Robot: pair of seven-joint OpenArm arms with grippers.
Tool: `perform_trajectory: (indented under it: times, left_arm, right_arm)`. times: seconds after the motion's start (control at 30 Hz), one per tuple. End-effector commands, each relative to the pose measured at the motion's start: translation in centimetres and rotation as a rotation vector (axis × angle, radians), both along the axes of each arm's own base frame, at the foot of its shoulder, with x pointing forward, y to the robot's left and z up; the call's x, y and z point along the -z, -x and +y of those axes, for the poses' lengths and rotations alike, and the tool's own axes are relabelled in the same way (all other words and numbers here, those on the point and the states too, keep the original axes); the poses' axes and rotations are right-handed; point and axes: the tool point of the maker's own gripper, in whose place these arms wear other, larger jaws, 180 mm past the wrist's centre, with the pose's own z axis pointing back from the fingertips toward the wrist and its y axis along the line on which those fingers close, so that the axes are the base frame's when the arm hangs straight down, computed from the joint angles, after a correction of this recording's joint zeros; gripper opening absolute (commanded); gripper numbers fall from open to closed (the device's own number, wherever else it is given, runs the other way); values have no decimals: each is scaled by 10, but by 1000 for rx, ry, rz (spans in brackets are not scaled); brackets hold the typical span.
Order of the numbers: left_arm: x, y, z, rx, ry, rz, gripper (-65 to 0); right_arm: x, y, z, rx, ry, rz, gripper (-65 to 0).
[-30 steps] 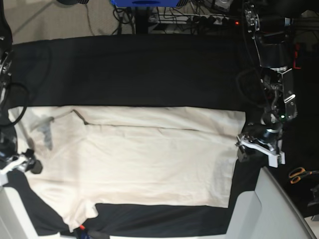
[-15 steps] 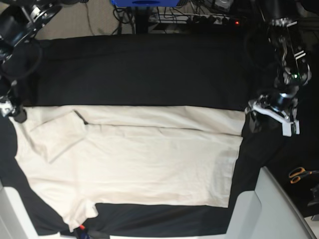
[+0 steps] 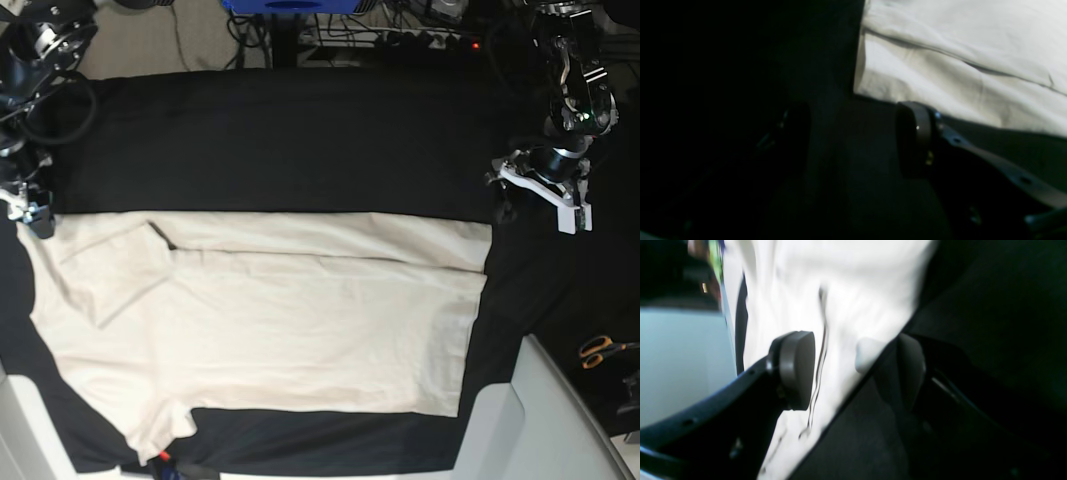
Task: Fold the T-shirt properly
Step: 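Grasp the folded edge with both grippers and pull it away from the hem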
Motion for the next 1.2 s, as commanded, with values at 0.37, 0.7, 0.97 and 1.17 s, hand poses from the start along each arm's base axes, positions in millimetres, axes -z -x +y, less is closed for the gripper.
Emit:
perform_trajectory:
  times: [0.37,0.7,0.97,1.17]
  left_arm:
    - [8,2,-16,-28,64,-14,-260]
    - [13,6,-16,-32,68,1,-260]
    - [21,8,-12,-138,275,-30,-253]
    - [39,7,12,-290,419,-44,-253]
  right_arm:
    - [-1,-14,-28,29,-7,35,-281]
    - [-6,-35,-11,-57,10,31,-302]
    - [-5,-33,-10,-64,12,38,-642]
    - [-3,-30,-10,-65,13,45,-645]
